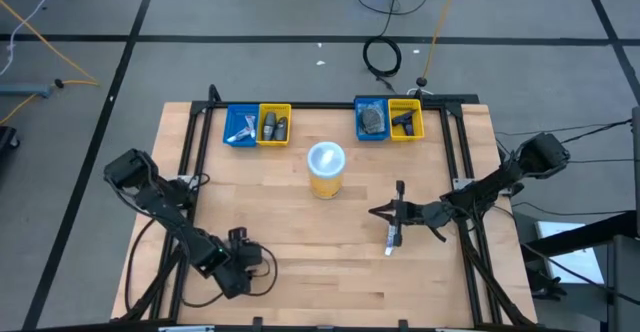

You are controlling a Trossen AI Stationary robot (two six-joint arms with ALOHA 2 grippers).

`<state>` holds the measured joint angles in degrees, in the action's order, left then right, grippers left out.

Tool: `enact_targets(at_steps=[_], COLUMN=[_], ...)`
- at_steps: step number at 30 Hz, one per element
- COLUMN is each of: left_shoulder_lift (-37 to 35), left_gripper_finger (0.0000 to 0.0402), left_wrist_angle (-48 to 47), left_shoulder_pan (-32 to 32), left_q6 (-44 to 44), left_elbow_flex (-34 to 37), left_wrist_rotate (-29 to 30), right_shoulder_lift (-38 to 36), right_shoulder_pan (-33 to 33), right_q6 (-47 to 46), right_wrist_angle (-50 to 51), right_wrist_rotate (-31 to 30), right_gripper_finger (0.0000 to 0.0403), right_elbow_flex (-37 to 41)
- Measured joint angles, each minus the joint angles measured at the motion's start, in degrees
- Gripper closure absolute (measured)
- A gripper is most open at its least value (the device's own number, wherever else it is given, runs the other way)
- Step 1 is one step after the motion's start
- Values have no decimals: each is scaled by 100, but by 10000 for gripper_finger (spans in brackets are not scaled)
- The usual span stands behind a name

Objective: Pick & Place Travel size toiletries
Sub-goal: Put the hairbrush into the right blue bin

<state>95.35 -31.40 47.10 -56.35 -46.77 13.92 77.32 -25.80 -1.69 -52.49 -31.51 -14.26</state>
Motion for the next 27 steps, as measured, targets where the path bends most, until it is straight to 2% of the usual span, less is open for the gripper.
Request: enact_targets(at_steps=[5,13,22,24,27], left_shoulder_lift=[0,7,-206,-219,-220], left_gripper_finger=[240,385,400,400,401], left_wrist_angle=[-901,-1196,-607,-949,-2068], left_shoulder_pan=[-32,-123,-623,-687,-684], left_q6=[-108,-61,397,430,296], left_elbow_flex=[-178,-172,-197,-417,-774], left_wrist_rotate=[-178,-830,-872,-867,-912], right_shoulder_lift=[0,0,0,0,0], right_shoulder_pan=[14,68,66,68,68], right_q6=[39,7,-61,-61,-61], right_wrist_angle=[0,0,2,2,4], right_wrist_rotate=[-4,2,173,173,163], right_gripper_finger=[403,403,403,402,401], right_elbow_flex=[0,0,0,0,0])
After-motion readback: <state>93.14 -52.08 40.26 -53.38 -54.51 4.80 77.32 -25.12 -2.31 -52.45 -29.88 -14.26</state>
